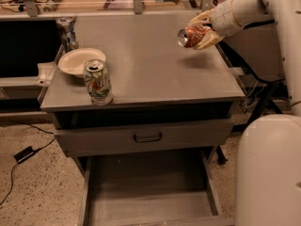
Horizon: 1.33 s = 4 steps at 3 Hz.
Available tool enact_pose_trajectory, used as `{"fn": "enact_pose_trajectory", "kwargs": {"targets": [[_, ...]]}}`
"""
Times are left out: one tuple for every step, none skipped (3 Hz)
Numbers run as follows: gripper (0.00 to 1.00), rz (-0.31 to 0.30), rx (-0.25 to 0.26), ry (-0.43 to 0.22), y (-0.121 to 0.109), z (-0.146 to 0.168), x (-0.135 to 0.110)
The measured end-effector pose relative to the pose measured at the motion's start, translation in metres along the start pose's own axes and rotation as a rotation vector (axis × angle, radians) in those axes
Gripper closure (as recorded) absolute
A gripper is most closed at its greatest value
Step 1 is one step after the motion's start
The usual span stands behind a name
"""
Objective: Place coke can into middle drawer
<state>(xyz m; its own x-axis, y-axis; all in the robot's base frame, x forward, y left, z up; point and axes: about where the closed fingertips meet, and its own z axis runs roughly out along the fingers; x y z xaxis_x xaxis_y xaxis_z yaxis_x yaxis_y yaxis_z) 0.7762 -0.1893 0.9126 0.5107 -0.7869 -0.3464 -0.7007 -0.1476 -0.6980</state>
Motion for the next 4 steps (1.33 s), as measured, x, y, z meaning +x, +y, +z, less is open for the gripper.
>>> {"fn": "enact_pose_trajectory", "kwargs": {"targets": [[1.00,-0.035,-0.061,-0.064,0.018,-0.022,-0.046],[1.00,-0.067,-0.102,-0.107,0.040,-0.039,-0.089],[1.00,-0.064,-0.183,-0.141,0.074,-0.020,-0.107],[1.00,-0.063,-0.187,-0.142,0.075,-0.018,-0.107]]}}
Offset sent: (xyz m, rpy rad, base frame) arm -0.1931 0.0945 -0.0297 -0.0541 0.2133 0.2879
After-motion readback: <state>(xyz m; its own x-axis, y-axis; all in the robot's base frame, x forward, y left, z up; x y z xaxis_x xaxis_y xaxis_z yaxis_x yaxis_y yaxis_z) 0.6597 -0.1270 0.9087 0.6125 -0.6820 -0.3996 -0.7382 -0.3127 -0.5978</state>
